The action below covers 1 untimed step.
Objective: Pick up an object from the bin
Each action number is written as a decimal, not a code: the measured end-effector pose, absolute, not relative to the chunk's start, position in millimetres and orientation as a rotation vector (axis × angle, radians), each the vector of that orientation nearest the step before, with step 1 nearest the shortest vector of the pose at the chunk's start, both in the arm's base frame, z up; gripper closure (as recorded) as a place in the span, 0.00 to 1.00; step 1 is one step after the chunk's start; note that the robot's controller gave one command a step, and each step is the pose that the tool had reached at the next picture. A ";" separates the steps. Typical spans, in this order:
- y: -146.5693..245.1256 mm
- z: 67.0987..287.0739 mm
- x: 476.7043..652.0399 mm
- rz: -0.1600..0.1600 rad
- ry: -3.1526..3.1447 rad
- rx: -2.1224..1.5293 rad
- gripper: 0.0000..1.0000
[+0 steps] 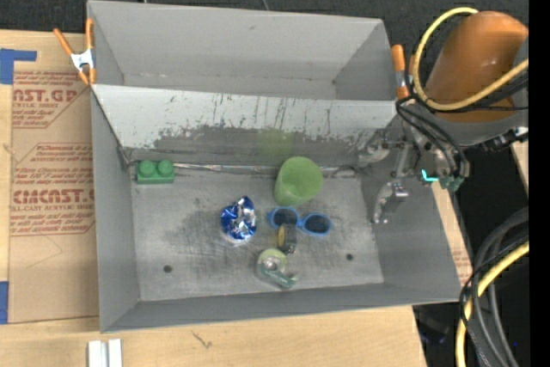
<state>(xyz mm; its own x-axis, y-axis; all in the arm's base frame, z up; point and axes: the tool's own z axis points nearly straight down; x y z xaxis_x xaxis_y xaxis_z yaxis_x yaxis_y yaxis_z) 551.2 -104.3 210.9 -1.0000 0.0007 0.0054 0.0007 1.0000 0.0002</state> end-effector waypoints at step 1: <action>-16.9 74.9 585.9 0.005 -3.122 -0.430 0.00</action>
Offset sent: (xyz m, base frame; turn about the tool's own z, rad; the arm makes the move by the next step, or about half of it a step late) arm 0.0309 0.0893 -0.1409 0.2723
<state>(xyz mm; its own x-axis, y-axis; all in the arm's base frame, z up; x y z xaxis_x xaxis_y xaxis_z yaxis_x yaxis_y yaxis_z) 585.9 -16.9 74.9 -0.9626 0.2705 -0.0106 0.2706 0.9627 -0.0016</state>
